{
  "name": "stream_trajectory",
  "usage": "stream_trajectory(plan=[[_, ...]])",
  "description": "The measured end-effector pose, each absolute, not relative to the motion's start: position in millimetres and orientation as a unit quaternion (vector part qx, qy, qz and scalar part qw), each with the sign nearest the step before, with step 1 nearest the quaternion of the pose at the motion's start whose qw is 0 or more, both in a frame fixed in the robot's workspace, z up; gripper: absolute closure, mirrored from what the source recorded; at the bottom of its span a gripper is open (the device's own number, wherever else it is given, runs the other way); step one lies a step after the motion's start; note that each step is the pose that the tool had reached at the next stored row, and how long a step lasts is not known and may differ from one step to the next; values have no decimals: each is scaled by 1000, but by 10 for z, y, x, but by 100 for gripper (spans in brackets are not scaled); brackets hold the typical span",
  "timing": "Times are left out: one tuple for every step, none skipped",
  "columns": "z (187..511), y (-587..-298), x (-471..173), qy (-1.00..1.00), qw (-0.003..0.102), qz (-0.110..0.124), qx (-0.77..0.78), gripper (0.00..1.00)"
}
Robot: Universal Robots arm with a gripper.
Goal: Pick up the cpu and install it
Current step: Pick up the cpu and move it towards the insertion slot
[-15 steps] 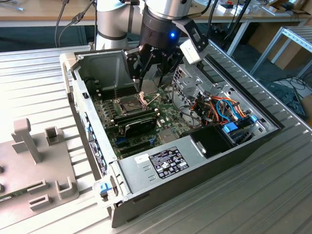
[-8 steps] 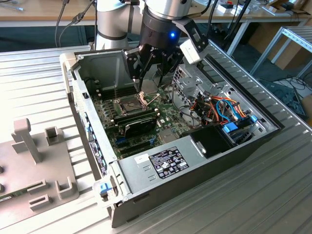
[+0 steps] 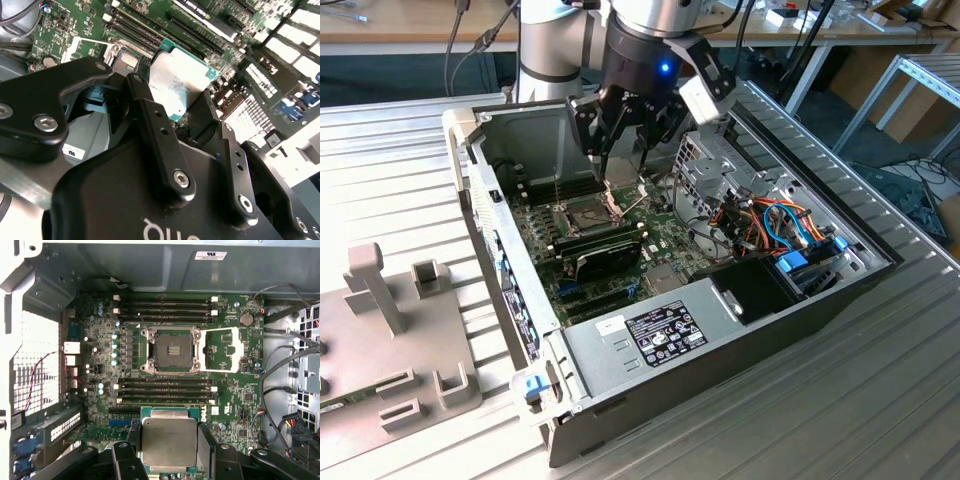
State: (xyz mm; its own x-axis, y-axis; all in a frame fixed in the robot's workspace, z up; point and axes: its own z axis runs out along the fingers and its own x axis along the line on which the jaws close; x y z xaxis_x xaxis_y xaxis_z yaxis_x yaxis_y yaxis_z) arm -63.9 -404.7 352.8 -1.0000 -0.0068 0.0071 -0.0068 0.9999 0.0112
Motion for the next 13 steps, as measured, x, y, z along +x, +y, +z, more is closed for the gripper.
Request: stream_trajectory(plan=[[3518, -4023, -633, -1000, 4, -6, 3, 45], [3509, -3999, -628, -1000, 4, -6, 3, 45], [3498, -3974, -623, -1000, 4, -5, 3, 45], [3484, -3945, -617, -1000, 4, -6, 3, 45], [3469, -3917, -612, -1000, 4, -6, 3, 45], [3454, -3893, -607, -1000, 4, -6, 3, 45], [3415, -3859, -596, -1000, 4, -6, 3, 45], [3384, -3838, -585, -1000, 4, -6, 4, 45], [3346, -3808, -574, -1000, 4, -6, 3, 45], [3308, -3774, -561, -1000, 4, -6, 3, 45], [3286, -3755, -554, -1000, 4, -6, 3, 45], [3265, -3740, -549, -1000, 4, -6, 3, 45], [3234, -3723, -545, -1000, 4, -6, 3, 45]])
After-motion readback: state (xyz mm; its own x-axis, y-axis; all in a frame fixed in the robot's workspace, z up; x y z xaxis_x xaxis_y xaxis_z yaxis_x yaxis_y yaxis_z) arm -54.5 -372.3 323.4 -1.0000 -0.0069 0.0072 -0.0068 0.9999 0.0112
